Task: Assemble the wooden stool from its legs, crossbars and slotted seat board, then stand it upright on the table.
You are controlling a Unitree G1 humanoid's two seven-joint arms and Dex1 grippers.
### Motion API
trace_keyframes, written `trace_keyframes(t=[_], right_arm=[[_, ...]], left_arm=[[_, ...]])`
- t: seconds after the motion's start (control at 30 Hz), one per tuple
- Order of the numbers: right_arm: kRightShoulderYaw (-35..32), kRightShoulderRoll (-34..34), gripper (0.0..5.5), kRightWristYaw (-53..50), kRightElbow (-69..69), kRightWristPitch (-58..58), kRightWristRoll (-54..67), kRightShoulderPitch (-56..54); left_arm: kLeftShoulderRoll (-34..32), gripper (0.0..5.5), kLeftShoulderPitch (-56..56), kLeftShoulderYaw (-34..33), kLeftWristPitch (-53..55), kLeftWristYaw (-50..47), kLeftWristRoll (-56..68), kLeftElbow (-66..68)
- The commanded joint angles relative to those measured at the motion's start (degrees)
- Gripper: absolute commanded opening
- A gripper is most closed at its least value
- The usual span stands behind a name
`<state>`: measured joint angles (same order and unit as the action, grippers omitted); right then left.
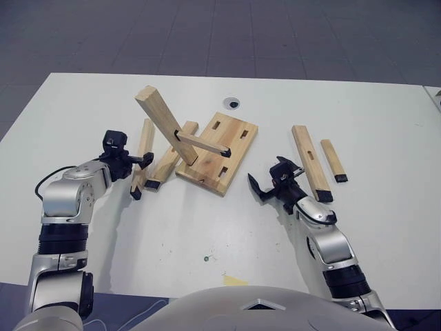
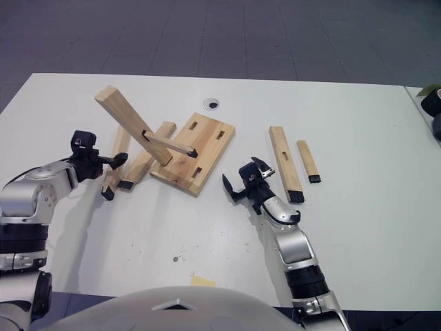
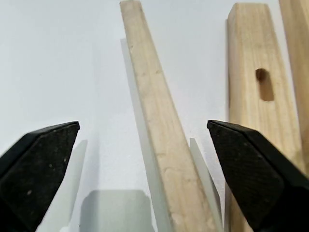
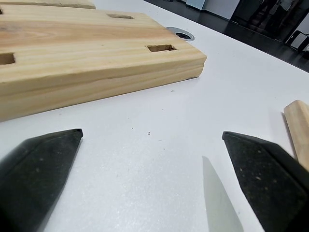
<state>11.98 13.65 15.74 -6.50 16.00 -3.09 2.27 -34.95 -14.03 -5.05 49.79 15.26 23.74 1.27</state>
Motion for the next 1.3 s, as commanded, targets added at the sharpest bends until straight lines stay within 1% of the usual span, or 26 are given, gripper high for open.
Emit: trace_keyframes(t=[0.03, 0.2, 0.23, 0.27, 0.4, 0.6, 0.7, 0.8, 0.9, 1.0, 1.07, 1.13, 1.17, 1.2, 1.3], right_arm=[[0.5, 0.2, 5.4, 0.2, 1.1, 1.9, -0.8, 1.3], [0.6, 0.2, 5.4, 0.2, 1.3, 1.9, -0.8, 1.2], [0.6, 0.1, 5.4, 0.2, 1.4, 1.9, -0.8, 1.2], [0.6, 0.0, 5.4, 0.0, 1.5, 1.9, -0.8, 1.2], [0.3, -0.2, 5.4, -0.4, 1.5, 2.0, -0.8, 1.2], [0.2, -0.2, 5.4, -0.5, 1.9, 1.9, -1.0, 0.8], [0.3, -0.2, 5.4, -0.6, 2.0, 1.7, -1.1, 0.6], [0.3, -0.2, 5.4, -0.8, 2.2, 1.6, -1.2, 0.4], [0.3, -0.3, 5.4, -0.9, 2.3, 1.5, -1.3, 0.2], [0.2, -0.5, 5.4, -1.3, 2.3, 1.3, -1.4, 0.3], [0.1, -0.7, 5.4, -1.6, 2.3, 1.2, -1.4, 0.3], [0.0, -1.0, 5.4, -1.8, 2.2, 1.2, -1.4, 0.4], [0.0, -1.0, 5.4, -1.9, 2.2, 1.2, -1.4, 0.4], [0.0, -1.1, 5.4, -1.9, 2.2, 1.2, -1.4, 0.5], [0.0, -1.2, 5.4, -2.1, 2.3, 1.1, -1.4, 0.7]], left_arm=[[-1.1, 4.26, 1.0, 0.4, 2.2, 1.2, -2.1, 0.6], [-1.9, 3.34, 2.3, 1.0, 4.1, 4.5, -2.6, -1.4], [-2.3, 3.29, 2.8, 1.6, 4.4, 5.5, -2.7, -2.0], [-2.7, 3.07, 3.1, 2.4, 4.4, 6.4, -3.2, -2.1], [-3.4, 2.5, 3.9, 3.6, 4.2, 8.6, -4.3, -1.6], [-2.7, 2.47, 3.4, 2.8, 3.0, 8.5, -6.1, -0.4], [-1.9, 2.47, 1.9, 1.6, 2.2, 7.6, -6.4, -0.8], [-0.6, 2.46, -1.0, -0.8, 4.2, 6.8, -5.0, -2.7], [1.3, 2.08, -3.2, -4.4, 11.5, 6.3, -1.0, -6.0], [2.8, 1.6, -5.1, -7.7, 19.2, 5.5, 2.0, -6.3], [1.8, 1.27, -5.4, -7.9, 21.4, 5.4, 1.9, -5.1], [0.0, 0.93, -4.7, -6.6, 21.9, 5.9, 0.9, -4.1], [-1.0, 1.09, -4.0, -5.5, 21.5, 6.3, 0.2, -3.9], [-1.7, 1.08, -3.5, -4.5, 20.8, 6.6, -0.5, -3.7], [-1.6, 1.55, -4.1, -4.3, 19.8, 6.7, -0.9, -3.3]])
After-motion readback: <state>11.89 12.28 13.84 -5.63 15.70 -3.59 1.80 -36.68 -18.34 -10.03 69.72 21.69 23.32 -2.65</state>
